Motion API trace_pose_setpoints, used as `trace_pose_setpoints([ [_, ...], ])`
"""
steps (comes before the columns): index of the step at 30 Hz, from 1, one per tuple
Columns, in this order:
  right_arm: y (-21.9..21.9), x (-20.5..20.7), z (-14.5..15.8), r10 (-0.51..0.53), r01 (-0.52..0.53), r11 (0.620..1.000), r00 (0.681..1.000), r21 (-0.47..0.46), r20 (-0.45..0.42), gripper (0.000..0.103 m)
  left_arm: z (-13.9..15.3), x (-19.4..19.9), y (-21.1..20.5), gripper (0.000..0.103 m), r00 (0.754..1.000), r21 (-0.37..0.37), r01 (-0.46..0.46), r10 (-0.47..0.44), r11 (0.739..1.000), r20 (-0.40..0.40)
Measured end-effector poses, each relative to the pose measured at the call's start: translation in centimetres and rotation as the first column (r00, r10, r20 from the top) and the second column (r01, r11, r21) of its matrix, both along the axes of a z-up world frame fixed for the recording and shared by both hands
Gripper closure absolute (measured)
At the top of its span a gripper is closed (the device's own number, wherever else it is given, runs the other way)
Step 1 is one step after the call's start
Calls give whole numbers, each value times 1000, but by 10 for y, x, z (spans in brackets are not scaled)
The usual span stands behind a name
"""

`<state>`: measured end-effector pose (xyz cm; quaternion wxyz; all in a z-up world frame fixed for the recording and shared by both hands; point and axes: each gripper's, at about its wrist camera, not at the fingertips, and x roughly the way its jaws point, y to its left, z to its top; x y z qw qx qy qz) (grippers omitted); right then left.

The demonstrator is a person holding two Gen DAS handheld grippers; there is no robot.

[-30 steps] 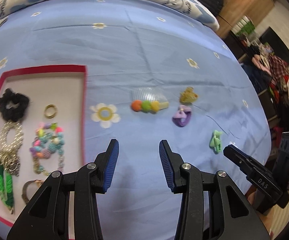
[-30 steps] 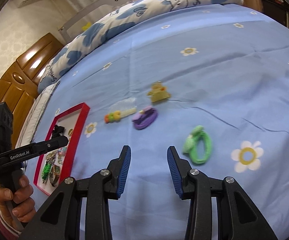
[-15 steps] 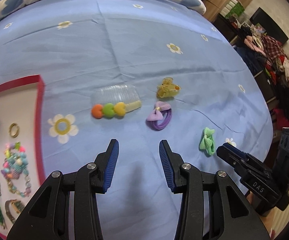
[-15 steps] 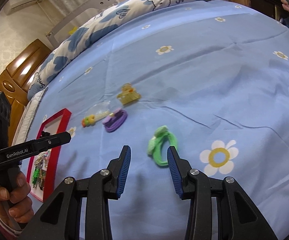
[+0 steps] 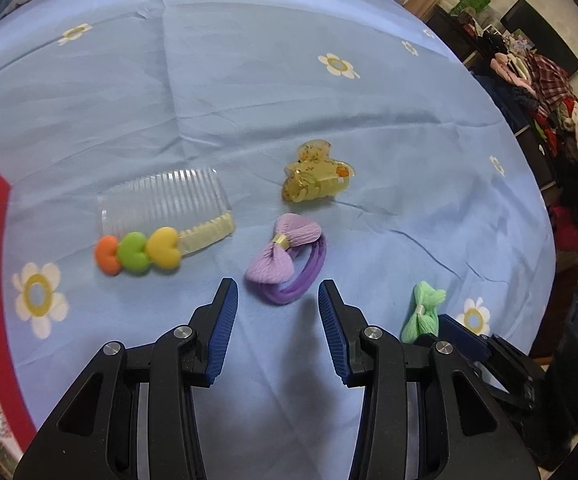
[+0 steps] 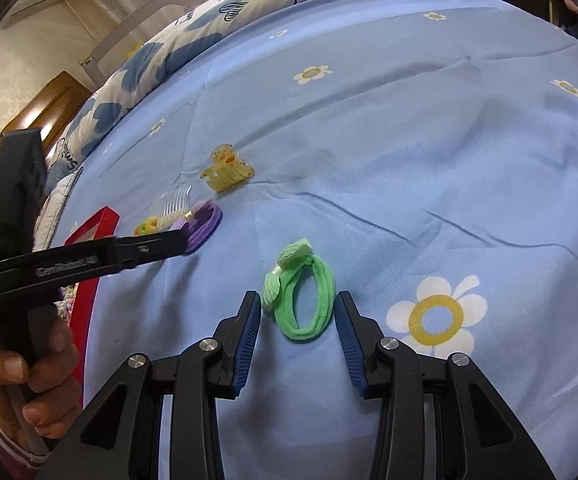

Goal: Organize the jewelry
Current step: 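Grasp the purple bow hair tie with the left tool while the right tool grasps the green bow hair tie, then carry both hair ties into the tray and open both tools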

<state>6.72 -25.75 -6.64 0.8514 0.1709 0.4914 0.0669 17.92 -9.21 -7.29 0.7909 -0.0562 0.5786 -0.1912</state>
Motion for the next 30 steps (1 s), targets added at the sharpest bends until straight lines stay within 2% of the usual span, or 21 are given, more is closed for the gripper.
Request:
trace_pose_setpoints([
  [2,0,0,0,5,-5,1000,1000,-4,3,64,-2,0,-2,66,1000,13,7,-7,1000,12],
  [4,-1,1,0,6,-6,1000,1000,-10,4,67,-3,-1,-3,91,1000,23,15,-16,1000,19],
  [6,-2,2,-1,2,-2,1000,1000,-10,3,81,-4,0,-1,95,1000,0,24,-24,1000,7],
  [9,-4,1,-1,-2,2,1000,1000,12,3,92,0,-4,0,97,999,2,29,-29,1000,24],
  [10,-3,0,0,-3,2,1000,1000,15,6,93,2,-7,2,97,999,1,30,-30,1000,27],
  [16,3,-2,12,12,-13,1000,999,26,32,93,17,-25,21,97,999,-34,6,-5,999,44],
  [30,56,0,32,118,-121,992,991,45,67,93,46,-61,97,97,984,-90,-153,160,984,75],
])
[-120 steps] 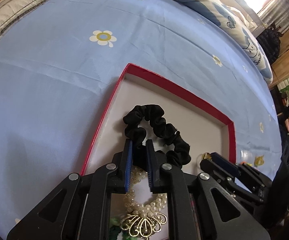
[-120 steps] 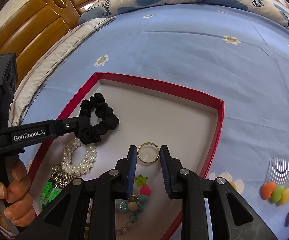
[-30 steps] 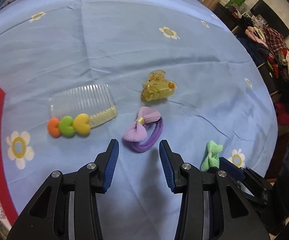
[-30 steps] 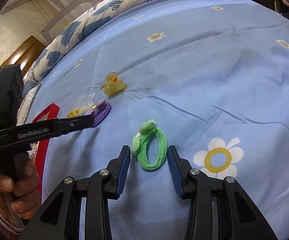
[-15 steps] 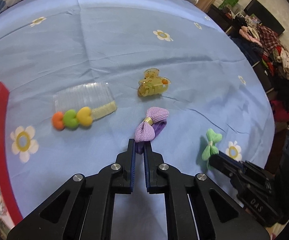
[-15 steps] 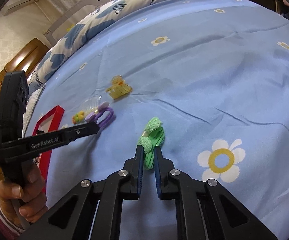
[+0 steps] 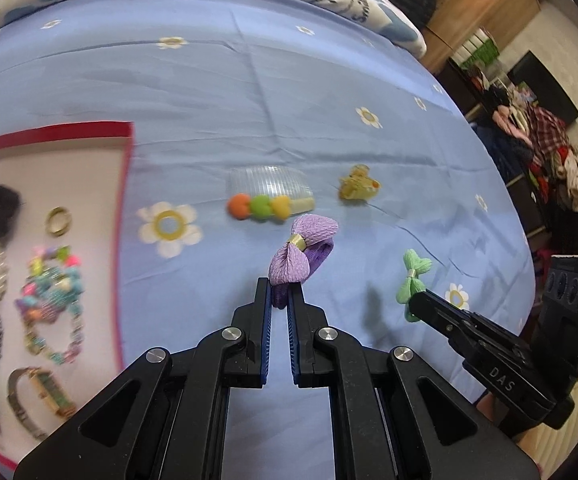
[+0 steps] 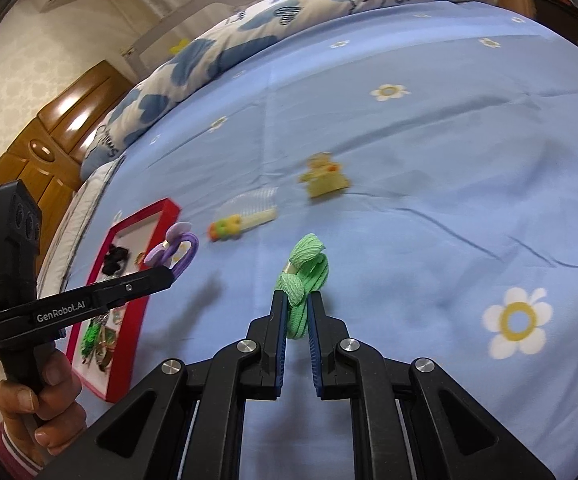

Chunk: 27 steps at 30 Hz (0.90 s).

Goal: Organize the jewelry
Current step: 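Carry both hair ties into the tray and open both tools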

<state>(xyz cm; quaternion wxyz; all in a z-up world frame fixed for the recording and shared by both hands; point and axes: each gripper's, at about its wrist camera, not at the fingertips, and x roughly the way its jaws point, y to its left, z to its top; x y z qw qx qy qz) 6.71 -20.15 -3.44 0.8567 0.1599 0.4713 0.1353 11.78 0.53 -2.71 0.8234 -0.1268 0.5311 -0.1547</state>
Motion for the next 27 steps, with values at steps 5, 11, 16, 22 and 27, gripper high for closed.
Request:
trace_pose_setpoints([
  [5,26,0,7,55,-55,999,998,1,14,93,7,-15,25,97,999,-3,-42,42,999,13],
  [11,59,2,14,124,-124,992,992,-1,28,93,13,-29,54,97,995,-3,-96,96,995,28],
  [16,89,3,18,182,-182,983,983,-3,30,93,15,-37,80,97,989,-5,-147,147,989,32],
  [22,127,2,21,250,-250,968,968,-8,34,93,18,-47,108,97,979,-14,-199,199,980,39],
  [27,151,2,23,295,-294,956,955,-10,37,93,19,-54,127,97,971,-19,-236,236,972,41],
])
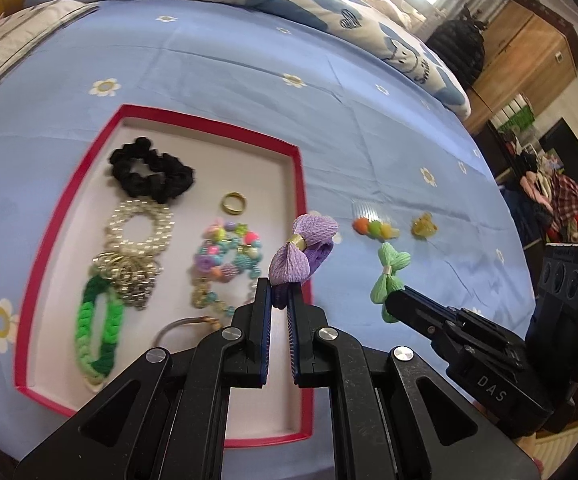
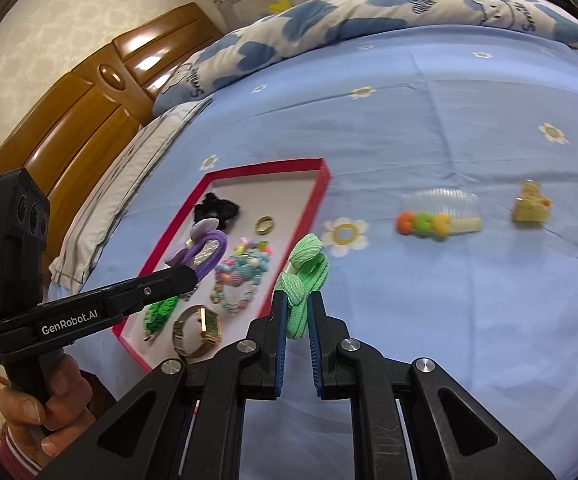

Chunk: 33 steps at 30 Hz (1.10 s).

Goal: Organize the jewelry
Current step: 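Carry both hair ties into the tray and open both tools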

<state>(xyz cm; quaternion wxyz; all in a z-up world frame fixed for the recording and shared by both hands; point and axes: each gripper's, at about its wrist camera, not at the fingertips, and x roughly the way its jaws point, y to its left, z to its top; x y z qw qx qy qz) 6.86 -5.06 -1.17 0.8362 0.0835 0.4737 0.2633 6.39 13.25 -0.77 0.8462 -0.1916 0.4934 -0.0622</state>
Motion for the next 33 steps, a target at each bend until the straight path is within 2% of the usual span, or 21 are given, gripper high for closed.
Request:
trace_pose_setpoints([
  [18,64,4,0,109,-109,994,994,-19,-2,92,-7,-17,59,97,995,-8,-104,104,995,-7],
  [33,102,21,-29,166,-170,983,984,-64,-60,89,-34,-7,96,97,983,1,-169,168,986,-72],
])
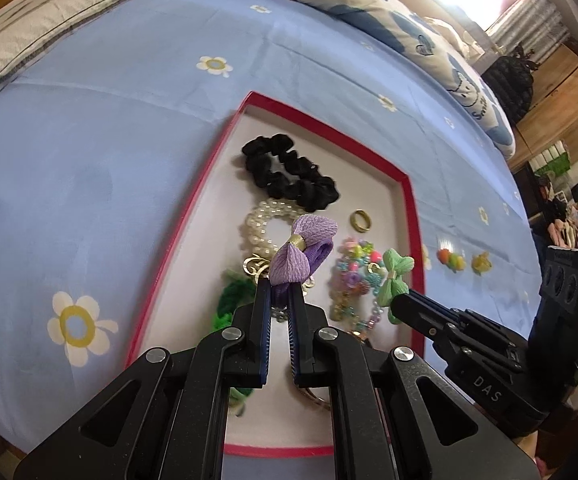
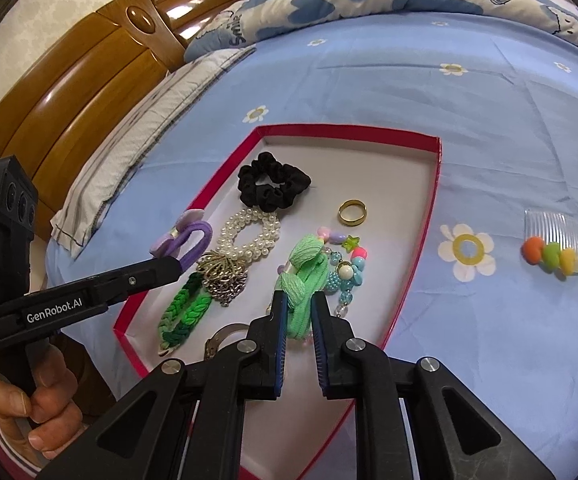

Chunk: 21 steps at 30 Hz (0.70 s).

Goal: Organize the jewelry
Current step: 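Carry both hair ties into the tray and open both tools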

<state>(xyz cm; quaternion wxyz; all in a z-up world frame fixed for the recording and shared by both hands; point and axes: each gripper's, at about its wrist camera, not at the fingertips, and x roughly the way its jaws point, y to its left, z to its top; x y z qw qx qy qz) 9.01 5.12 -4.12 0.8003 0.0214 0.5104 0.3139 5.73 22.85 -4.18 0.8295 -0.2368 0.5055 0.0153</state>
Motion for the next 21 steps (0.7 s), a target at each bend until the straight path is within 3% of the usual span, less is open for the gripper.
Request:
trace_pose_setpoints([
  [17,10,12,-22,16,-17,999,999,-28,-42,88,-19,6,4,94,999,1,-7,8,1000,-48],
  [21,9,13,-21,11,-12,1000,999,-21,-47,82,-18,6,3,92,999,17,-1,2,1000,-51],
])
